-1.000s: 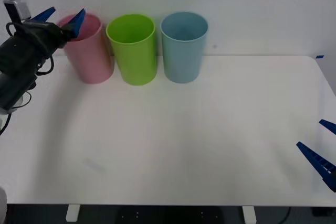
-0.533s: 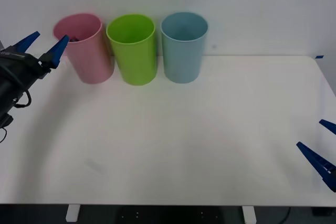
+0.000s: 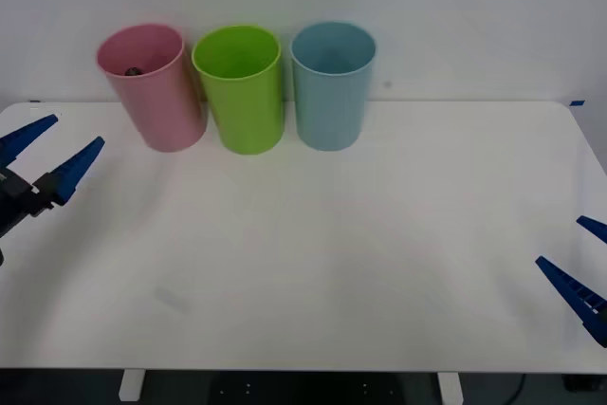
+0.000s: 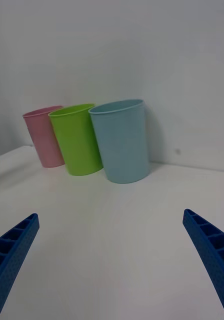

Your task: Grasp the object on the table and drop it into the matching bin: aluminum can to the light blue bin, PET bottle to the pink bin.

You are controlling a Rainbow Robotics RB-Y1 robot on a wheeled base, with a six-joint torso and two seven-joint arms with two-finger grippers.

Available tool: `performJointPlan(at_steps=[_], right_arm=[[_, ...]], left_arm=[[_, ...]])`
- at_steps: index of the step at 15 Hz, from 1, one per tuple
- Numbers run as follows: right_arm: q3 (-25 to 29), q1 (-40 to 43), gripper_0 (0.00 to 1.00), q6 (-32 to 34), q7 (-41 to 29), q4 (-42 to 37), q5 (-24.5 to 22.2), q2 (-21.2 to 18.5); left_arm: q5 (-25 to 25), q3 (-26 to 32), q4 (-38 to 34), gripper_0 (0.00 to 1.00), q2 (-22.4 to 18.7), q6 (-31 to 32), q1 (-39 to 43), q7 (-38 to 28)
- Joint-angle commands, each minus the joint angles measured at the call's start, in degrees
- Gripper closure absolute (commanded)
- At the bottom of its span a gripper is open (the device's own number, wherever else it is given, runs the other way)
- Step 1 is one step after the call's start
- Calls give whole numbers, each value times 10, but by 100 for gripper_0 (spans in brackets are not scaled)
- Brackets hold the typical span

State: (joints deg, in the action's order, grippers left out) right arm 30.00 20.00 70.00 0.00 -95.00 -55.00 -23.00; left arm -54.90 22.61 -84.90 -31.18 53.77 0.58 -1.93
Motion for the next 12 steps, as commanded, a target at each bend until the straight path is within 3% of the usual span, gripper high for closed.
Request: performJointPlan(at_steps=[1, 5, 12], right_arm=[[0, 0, 0, 0, 0, 0, 0, 0], [0, 0, 0, 0, 0, 0, 0, 0], [0, 0, 0, 0, 0, 0, 0, 0]], left_arm=[[1, 22, 1, 0, -4, 38, 37, 49], [24, 41, 0, 0, -5, 63, 96, 118], [47, 87, 0, 0, -5, 146, 170, 109]])
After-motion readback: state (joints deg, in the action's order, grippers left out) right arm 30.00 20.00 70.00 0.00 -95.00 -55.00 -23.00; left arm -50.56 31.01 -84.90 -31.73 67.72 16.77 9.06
